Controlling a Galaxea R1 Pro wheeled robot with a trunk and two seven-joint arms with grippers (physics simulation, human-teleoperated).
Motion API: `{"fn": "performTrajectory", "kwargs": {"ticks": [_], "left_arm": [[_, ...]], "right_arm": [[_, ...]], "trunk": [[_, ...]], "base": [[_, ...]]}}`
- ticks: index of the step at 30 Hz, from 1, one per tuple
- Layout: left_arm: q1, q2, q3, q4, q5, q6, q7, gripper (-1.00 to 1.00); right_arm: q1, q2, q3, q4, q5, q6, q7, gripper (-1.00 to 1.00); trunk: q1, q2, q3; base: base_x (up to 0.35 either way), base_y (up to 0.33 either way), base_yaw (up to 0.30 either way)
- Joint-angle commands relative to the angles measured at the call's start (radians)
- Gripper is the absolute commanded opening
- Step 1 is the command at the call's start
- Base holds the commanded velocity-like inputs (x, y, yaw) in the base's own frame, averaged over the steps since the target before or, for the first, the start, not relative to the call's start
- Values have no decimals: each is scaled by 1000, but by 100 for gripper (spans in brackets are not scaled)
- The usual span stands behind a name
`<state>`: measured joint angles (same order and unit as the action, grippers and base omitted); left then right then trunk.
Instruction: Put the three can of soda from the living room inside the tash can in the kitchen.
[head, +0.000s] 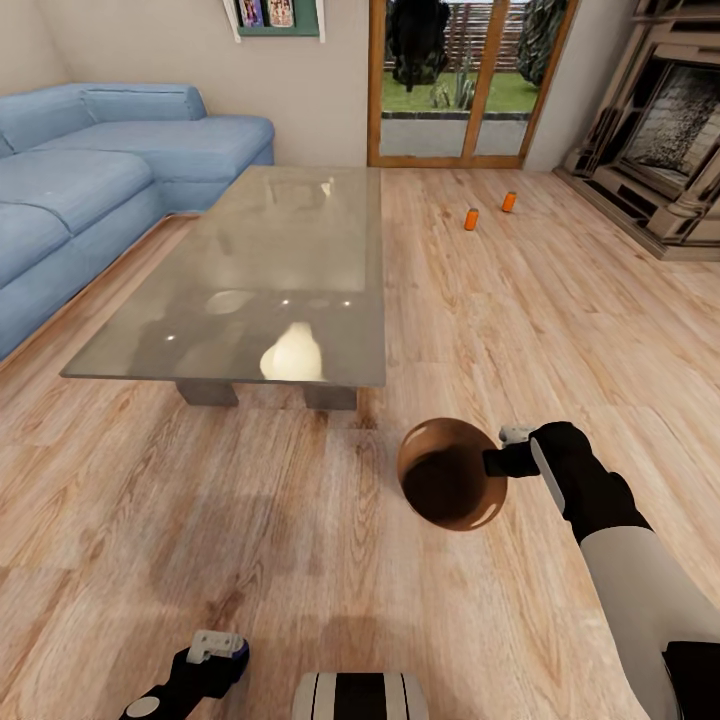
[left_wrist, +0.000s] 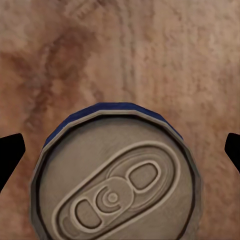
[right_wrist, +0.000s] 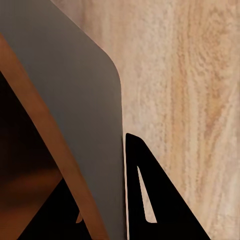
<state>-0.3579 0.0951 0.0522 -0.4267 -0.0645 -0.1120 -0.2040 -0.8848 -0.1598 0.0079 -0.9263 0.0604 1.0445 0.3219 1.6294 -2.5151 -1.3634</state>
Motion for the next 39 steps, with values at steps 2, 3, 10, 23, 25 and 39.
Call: {"fn": "performTrajectory", "kwargs": {"ticks": [2,3,10,23,25,39], "left_arm": [[0,0,0,0,0,0,0,100],[0,0,0,0,0,0,0,100],[0,0,0,-1,0,0,-1,100],[-1,1,0,-3,3,-1,-1,100],[-1,2,0,-3,3,-1,-1,100],[-1,7,0,-1,5,0,-12,-100]], "right_arm": [[0,0,0,0,-24,3,3,-100],[0,0,-1,0,-24,3,3,-100],[0,0,-1,0,-24,3,3,-100],[0,0,0,0,-24,3,3,-100],[0,0,0,0,-24,3,3,-100],[0,0,-2,0,-23,3,3,-100]], "trunk": [[0,0,-4],[1,-1,-8],[2,-1,-19],[2,-1,-19],[2,-1,-19],[2,-1,-19]], "base": [[0,0,0],[0,0,0],[0,0,0],[0,0,0],[0,0,0],[0,0,0]]}}
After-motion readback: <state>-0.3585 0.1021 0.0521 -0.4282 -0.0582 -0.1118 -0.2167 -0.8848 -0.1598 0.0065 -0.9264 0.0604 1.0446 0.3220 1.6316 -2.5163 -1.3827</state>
